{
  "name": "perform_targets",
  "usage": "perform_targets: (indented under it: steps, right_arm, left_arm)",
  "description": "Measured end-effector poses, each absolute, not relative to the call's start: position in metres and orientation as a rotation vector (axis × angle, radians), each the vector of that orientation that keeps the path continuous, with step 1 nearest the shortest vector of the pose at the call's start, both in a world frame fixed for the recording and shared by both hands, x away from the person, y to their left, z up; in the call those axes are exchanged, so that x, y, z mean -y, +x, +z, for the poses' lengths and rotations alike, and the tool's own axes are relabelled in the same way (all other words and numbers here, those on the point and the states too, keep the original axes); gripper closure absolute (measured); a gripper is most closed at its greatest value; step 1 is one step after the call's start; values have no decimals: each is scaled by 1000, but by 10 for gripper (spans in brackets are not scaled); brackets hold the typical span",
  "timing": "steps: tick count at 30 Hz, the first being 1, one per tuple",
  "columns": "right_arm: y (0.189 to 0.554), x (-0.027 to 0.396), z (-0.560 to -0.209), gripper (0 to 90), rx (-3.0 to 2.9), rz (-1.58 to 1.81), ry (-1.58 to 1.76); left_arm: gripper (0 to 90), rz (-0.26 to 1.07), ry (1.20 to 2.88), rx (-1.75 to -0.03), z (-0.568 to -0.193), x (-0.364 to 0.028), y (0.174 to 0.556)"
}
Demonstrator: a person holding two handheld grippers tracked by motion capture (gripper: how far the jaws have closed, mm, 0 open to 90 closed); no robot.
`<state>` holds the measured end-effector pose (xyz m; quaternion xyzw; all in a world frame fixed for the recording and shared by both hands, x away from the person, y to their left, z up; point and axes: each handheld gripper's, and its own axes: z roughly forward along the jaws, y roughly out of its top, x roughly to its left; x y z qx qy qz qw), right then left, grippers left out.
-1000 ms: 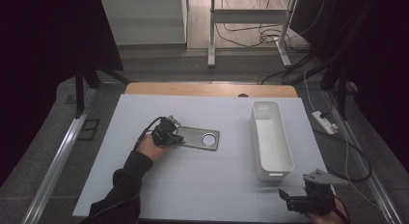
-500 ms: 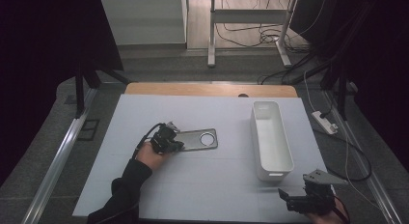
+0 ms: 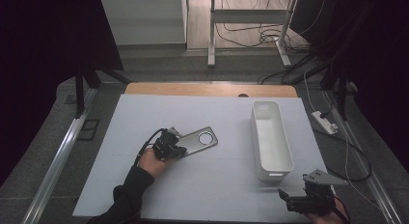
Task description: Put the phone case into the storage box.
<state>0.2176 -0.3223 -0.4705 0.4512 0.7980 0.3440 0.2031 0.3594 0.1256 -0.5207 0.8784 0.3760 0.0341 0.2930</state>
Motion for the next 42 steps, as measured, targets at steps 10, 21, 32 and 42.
perform_targets:
  steps: [10,21,32,42]
  right_arm:
    - [217,322,-471,0,-2231,959,1253]
    - [217,321,-471,1,-2233,954,1247]
    - [217,322,-471,1,-2231,954,1249]
    - [218,321,-471,1,-2231,954,1251]
  left_arm:
    - [889,57,2340,-991,-520,-113,353]
    - [889,27,2343,-975,-521,-91,349]
    - [889,94,2319,-998,-507,-99,352]
    - [889,156,2323,-1012,-494,-106,357]
